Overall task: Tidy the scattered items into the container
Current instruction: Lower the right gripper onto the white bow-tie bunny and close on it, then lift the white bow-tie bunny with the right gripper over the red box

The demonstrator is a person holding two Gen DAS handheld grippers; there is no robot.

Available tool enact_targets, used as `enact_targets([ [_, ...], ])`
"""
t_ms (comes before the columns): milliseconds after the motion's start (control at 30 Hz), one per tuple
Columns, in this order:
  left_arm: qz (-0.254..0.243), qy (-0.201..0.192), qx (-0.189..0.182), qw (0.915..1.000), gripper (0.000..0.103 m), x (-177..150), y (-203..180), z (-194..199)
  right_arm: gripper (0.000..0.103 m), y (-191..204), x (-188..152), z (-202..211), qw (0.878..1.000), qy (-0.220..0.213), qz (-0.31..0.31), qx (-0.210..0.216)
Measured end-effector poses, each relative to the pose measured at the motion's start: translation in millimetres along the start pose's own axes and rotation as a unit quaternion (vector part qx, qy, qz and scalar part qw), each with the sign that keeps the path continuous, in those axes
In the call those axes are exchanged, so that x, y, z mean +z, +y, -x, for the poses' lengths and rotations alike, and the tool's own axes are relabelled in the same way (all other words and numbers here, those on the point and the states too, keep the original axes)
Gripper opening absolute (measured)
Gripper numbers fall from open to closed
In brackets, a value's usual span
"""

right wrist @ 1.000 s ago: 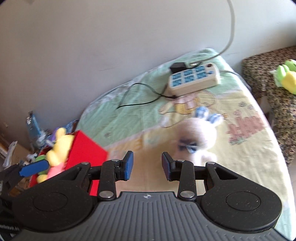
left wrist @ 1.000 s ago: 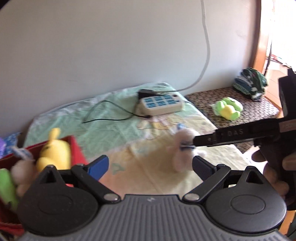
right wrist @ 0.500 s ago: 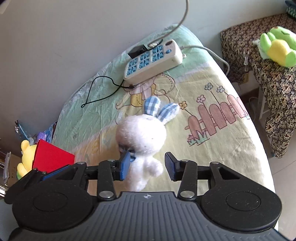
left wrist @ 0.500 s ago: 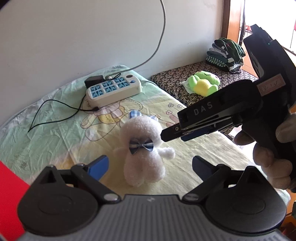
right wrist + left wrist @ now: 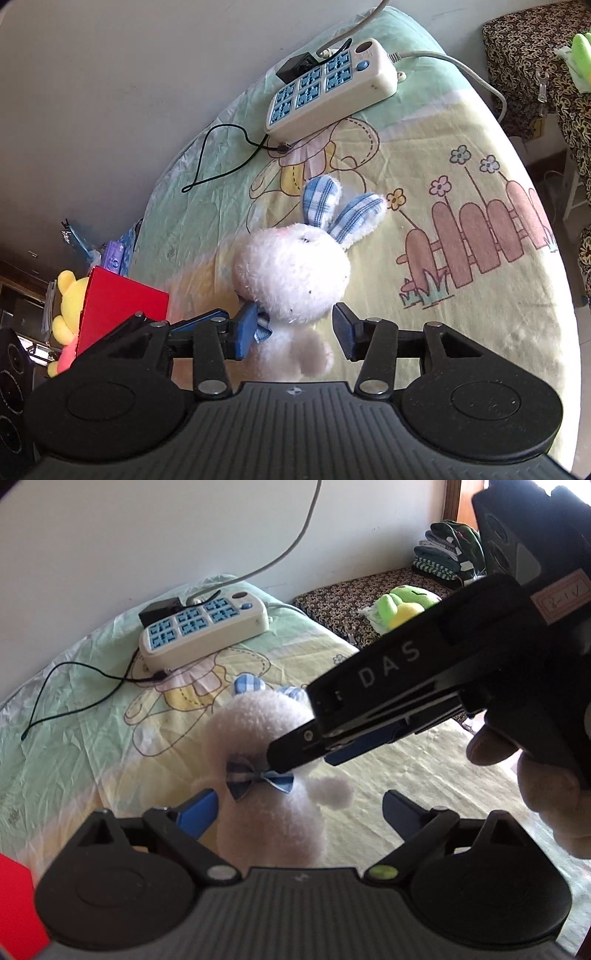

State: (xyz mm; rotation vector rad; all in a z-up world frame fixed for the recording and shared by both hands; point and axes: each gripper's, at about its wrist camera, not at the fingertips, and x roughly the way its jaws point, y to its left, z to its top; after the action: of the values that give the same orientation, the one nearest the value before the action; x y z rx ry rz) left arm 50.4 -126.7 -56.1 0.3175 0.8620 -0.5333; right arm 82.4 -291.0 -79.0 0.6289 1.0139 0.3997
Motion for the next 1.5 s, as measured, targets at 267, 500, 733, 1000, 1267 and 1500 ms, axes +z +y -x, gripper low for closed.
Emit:
enact_targets([
  [267, 0.022, 0.025, 0.006, 0.9994, 0.062, -2, 24, -14, 0.05, 4, 11, -21, 1.0, 0.015, -0.011, 0.025],
  [500, 0.028, 0.023, 0.009, 0.9993, 0.052, -1, 31, -14, 0.041, 13, 10, -22, 1.0, 0.013, -0.005, 0.015],
  [733, 0.038, -0.017, 0.01, 0.9991, 0.052, 2, 29, 25, 0.037, 40, -2, 7, 0.999, -0.035, 0.013, 0.013],
  [1000, 0.048, -0.103, 0.053, 0.9921, 0.052, -5, 33, 109, 0.038, 103, -20, 50, 0.99, -0.106, 0.074, 0.054],
  [1267, 0.1, -0.157, 0.116, 0.9757, 0.052, -40, 73, 189, 0.038, 185, -34, 36, 0.976, -0.107, 0.14, 0.125],
  [1500, 0.124, -0.177, 0.188, 0.958, 0.052, -94, 121, 251, 0.037, 276, -62, -5, 0.958, -0.091, 0.212, 0.171],
])
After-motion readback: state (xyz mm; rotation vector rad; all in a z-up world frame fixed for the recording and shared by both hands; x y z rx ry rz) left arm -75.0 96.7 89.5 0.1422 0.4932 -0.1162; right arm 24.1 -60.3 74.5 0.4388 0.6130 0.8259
